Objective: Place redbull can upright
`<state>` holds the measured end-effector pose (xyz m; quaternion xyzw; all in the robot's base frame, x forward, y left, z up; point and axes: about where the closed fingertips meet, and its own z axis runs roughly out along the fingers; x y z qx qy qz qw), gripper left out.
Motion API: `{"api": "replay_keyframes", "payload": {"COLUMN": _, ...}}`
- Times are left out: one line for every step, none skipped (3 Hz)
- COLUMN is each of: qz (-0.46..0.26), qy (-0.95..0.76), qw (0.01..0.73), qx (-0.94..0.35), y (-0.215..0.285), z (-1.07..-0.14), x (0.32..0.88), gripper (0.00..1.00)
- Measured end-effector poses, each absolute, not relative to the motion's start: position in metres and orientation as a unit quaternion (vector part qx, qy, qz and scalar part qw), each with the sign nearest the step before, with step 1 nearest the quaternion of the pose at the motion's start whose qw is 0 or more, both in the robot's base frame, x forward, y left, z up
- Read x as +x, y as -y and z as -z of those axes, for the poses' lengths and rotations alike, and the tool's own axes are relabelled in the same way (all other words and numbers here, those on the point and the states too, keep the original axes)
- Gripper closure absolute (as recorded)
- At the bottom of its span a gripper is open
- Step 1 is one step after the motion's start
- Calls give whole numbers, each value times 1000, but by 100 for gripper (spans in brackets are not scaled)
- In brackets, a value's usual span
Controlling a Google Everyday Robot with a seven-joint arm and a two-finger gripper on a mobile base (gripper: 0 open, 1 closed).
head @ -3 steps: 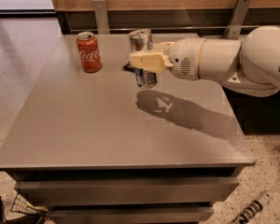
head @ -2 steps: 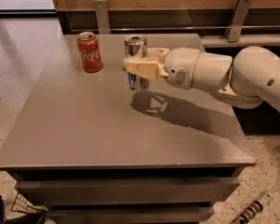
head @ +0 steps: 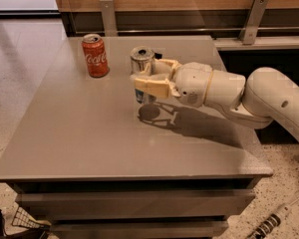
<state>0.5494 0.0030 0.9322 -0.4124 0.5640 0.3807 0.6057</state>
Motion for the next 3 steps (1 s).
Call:
{"api": "replay_keyframes", "payload": {"qz": -374, "qy": -557, "qw": 606, "qx": -427, "y": -2, "z": -925, "x": 540, "gripper": 100}}
{"api": "replay_keyframes", "payload": {"qz": -379, "qy": -560, "qw": 597, "qx": -432, "y": -4, "z": -912, "x": 533, "gripper": 100}}
{"api": "replay_keyframes", "payload": {"qz": -388, "qy": -567, "qw": 584, "qx": -432, "y": -10, "z": -899, "x": 529, "gripper": 100}}
